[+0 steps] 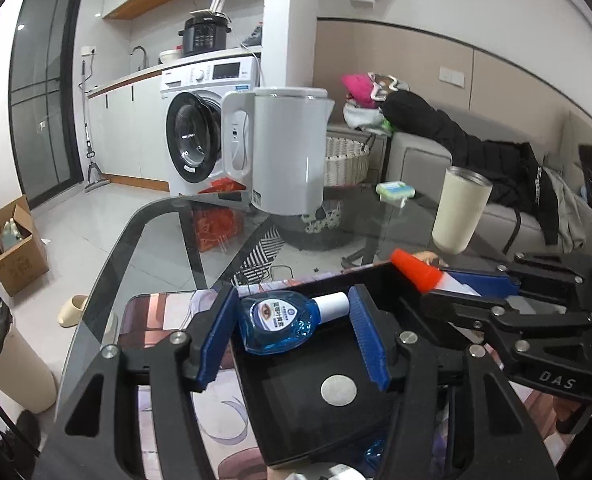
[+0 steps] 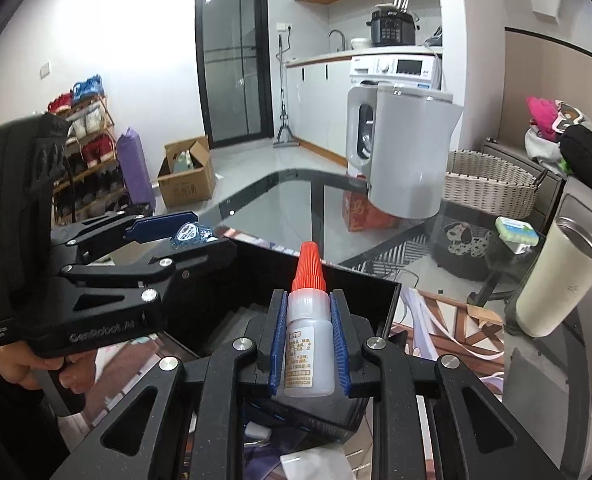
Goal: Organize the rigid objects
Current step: 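Lift and carry both held bottles over the open black box, then lower both bottles into the black box and open both tools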
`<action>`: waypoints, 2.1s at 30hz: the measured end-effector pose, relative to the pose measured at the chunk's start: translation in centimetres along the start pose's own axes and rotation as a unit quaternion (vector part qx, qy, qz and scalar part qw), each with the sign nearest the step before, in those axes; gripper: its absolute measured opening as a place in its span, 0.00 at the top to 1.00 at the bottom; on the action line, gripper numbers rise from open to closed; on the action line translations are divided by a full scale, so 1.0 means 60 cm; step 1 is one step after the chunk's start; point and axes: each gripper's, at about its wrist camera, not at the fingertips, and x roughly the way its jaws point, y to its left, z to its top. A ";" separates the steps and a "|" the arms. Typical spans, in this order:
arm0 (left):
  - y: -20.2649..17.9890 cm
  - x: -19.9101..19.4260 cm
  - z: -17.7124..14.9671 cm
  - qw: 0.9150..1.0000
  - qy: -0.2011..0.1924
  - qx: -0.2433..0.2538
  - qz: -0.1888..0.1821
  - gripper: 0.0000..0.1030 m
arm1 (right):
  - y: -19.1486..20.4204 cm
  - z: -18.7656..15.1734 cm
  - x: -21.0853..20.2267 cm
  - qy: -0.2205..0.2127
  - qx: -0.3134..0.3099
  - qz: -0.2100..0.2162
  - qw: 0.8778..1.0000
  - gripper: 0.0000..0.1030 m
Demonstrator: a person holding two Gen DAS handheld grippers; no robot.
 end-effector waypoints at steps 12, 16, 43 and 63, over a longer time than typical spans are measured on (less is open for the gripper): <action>-0.005 0.032 -0.008 0.999 0.025 0.010 -0.029 0.45 | -0.013 -0.009 0.080 0.057 -0.011 -0.003 0.998 0.80; -0.018 0.036 -0.012 0.999 0.032 0.024 -0.027 0.45 | -0.013 -0.010 0.091 0.069 -0.011 -0.002 0.998 0.80; -0.017 0.042 -0.027 0.998 0.051 0.037 -0.016 0.45 | -0.006 -0.017 0.098 0.080 -0.014 0.003 0.997 0.78; -0.014 -0.040 -0.031 1.000 0.005 0.004 -0.028 0.00 | -0.017 -0.039 -0.049 -0.011 -0.006 -0.015 1.000 0.01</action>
